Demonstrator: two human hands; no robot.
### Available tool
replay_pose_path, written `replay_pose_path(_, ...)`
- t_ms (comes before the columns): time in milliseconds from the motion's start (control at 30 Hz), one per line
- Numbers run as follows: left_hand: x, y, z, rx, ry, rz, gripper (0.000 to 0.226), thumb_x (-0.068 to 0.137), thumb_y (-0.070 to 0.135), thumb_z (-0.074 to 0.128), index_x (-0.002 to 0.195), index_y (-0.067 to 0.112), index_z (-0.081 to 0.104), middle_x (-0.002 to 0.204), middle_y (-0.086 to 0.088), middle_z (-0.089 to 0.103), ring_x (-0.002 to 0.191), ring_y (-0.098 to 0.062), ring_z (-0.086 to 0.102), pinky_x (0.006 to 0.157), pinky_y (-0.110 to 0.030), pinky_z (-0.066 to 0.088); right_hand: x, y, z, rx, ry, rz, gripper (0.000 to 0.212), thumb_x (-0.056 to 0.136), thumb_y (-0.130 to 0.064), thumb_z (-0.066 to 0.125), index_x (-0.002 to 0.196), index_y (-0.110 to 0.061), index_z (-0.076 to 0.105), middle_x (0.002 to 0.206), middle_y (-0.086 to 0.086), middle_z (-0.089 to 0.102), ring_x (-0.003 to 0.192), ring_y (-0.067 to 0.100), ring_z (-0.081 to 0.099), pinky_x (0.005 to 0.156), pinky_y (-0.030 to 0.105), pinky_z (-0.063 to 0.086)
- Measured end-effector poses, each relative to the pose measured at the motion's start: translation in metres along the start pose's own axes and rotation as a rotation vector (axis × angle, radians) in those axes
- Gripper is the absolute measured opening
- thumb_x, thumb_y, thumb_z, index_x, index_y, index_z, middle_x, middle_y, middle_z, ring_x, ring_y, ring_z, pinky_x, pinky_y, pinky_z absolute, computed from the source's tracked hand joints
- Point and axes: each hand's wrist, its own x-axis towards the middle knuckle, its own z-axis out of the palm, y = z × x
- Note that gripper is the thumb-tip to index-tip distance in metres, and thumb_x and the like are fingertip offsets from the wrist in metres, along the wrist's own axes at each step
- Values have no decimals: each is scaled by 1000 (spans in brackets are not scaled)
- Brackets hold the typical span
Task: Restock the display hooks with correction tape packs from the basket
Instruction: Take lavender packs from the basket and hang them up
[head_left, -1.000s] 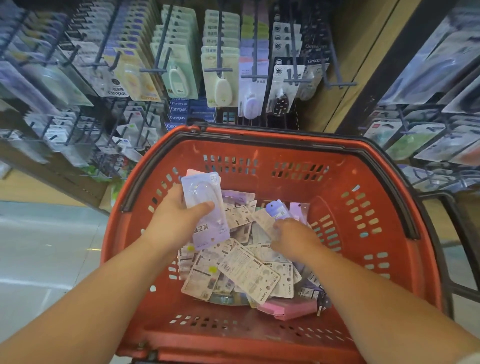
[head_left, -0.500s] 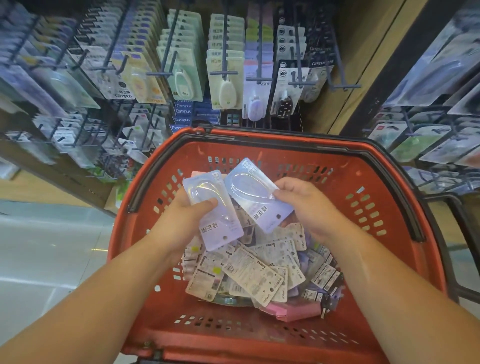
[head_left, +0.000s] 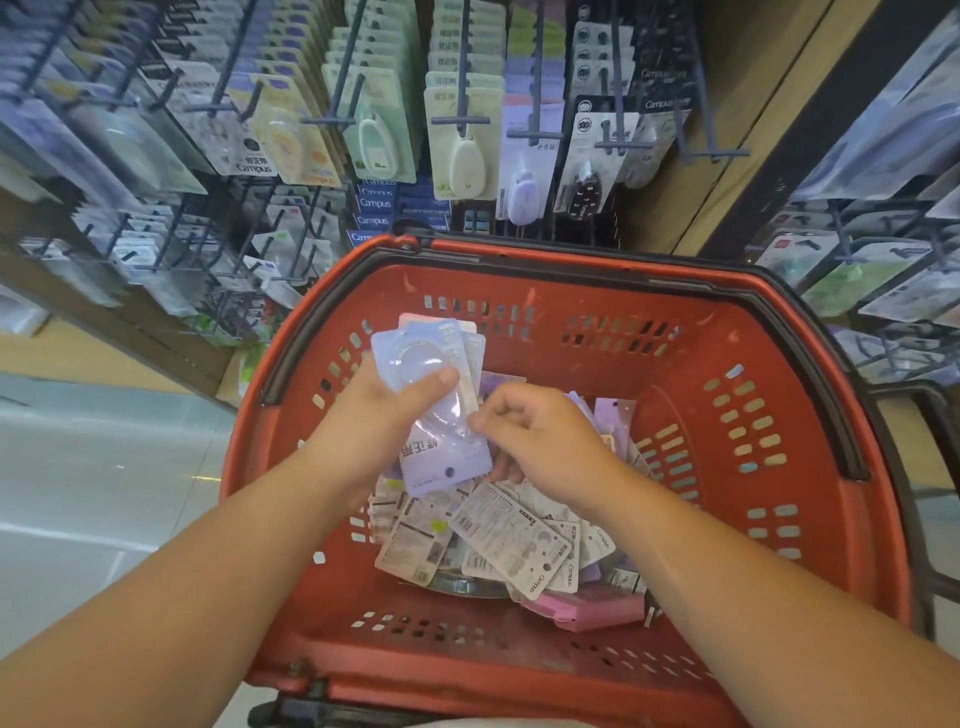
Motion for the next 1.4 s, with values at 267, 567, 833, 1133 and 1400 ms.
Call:
replay_pose_path(267, 9, -6, -12, -37, 289, -154, 46, 92, 35, 82, 130, 25, 59, 120, -7, 74, 94, -31, 78, 48, -36, 55, 5, 85, -2, -844, -437, 353, 82, 85, -60, 74, 152, -26, 42, 150, 3, 44, 133, 25, 49, 102, 33, 43)
replay_pose_path(567, 8, -5, -12, -8, 279, -144, 42, 93, 34, 80, 127, 22, 60, 115, -10, 74, 88, -33, 79, 51, -41, 57, 5, 80, 19, -1127, -436, 286, 76, 80, -52, 76, 146, -24, 50, 138, 5, 47, 124, 28, 51, 95, 38, 50)
replay_pose_path(833, 6, -4, -11, 13, 263, -97, 10, 95, 33, 77, 102, 34, 70, 103, -6, 78, 82, -31, 79, 55, -42, 56, 25, 58, -44, -790, -93, 292, 31, 101, -17, 51, 71, -12, 55, 72, 7, 52, 65, 21, 46, 61, 33, 32)
replay_pose_path(1133, 1, 2, -1, 17, 99, -168, 11, 103, 33, 66, 103, 35, 77, 103, -6, 81, 94, -39, 78, 72, -74, 59, 11, 5, -39, 358, 122, 87, 33, 104, -14, 54, 75, -21, 66, 75, 1, 65, 68, 18, 57, 62, 30, 43)
replay_pose_path(1400, 0, 3, 1, -2, 109, -141, 30, 96, 52, 67, 122, 37, 65, 111, -8, 80, 93, -36, 79, 71, -72, 60, 13, 4, -15, 457, 174, 122, 32, 104, -14, 55, 72, -19, 58, 73, 6, 56, 64, 20, 50, 59, 33, 38)
